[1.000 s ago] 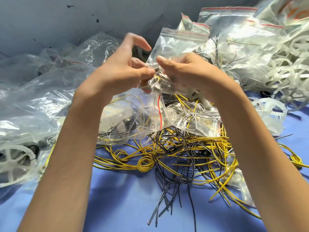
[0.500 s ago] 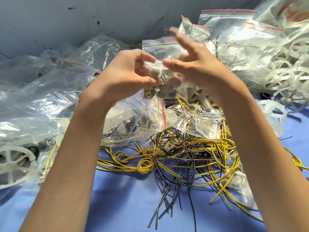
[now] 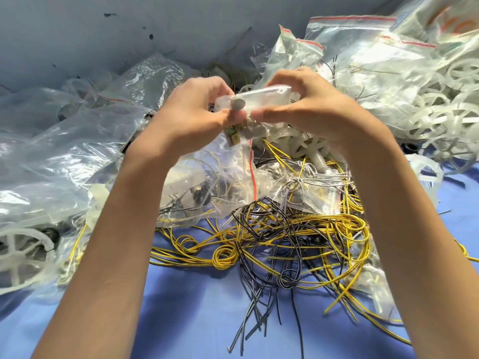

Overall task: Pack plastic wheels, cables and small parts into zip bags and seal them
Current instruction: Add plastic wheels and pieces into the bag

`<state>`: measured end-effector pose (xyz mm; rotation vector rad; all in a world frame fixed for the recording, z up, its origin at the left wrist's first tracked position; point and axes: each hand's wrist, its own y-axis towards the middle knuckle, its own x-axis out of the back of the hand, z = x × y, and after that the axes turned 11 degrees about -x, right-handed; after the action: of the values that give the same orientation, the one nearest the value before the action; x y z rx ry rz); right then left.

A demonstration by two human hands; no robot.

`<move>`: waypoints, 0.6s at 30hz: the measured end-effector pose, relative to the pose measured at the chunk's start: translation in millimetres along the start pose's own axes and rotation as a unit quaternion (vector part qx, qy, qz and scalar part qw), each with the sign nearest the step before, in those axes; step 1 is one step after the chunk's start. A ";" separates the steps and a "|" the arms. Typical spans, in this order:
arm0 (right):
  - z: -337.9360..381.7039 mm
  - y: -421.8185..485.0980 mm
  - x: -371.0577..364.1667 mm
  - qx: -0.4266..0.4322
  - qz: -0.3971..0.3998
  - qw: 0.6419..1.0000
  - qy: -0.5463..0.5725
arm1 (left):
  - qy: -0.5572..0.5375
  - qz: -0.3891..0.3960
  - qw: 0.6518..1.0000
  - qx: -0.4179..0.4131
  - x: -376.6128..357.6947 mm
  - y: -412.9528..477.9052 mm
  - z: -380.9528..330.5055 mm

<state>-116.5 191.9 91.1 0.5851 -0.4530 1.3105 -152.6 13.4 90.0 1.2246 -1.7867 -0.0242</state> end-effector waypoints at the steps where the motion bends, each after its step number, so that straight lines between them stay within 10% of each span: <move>1: 1.9 -1.4 -0.6 -0.002 0.014 0.999 0.036 | -0.036 0.003 0.999 0.010 -0.2 0.5 -0.3; 18: 8.9 -10.8 0.9 0.010 0.053 0.980 0.190 | -0.223 0.022 0.974 0.045 -0.6 -1.3 -4.9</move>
<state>-105.7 185.3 97.0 0.3173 -0.1579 1.4912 -148.2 15.4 91.8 1.3171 -2.2222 -0.2086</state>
